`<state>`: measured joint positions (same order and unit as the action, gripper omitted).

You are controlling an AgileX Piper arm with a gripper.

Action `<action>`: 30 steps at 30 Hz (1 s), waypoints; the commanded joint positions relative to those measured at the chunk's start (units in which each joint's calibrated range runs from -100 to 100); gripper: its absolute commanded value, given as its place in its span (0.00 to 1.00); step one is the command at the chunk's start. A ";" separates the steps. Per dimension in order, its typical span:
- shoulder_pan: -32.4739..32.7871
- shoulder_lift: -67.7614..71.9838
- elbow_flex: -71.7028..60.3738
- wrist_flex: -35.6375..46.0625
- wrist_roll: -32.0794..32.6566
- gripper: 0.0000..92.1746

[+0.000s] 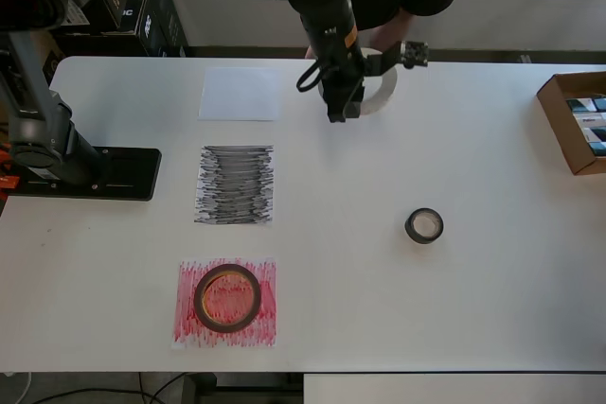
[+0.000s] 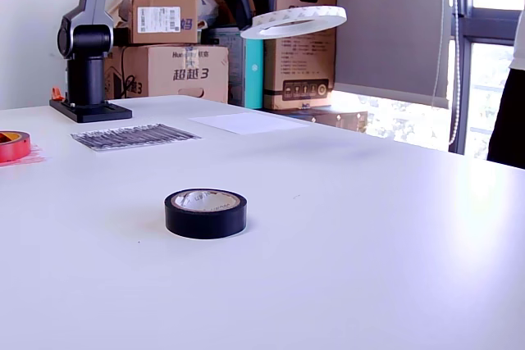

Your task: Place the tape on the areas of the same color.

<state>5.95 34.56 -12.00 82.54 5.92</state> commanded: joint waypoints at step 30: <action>18.05 -15.10 46.12 -22.67 -21.79 0.00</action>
<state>24.63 20.75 31.44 59.30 -15.69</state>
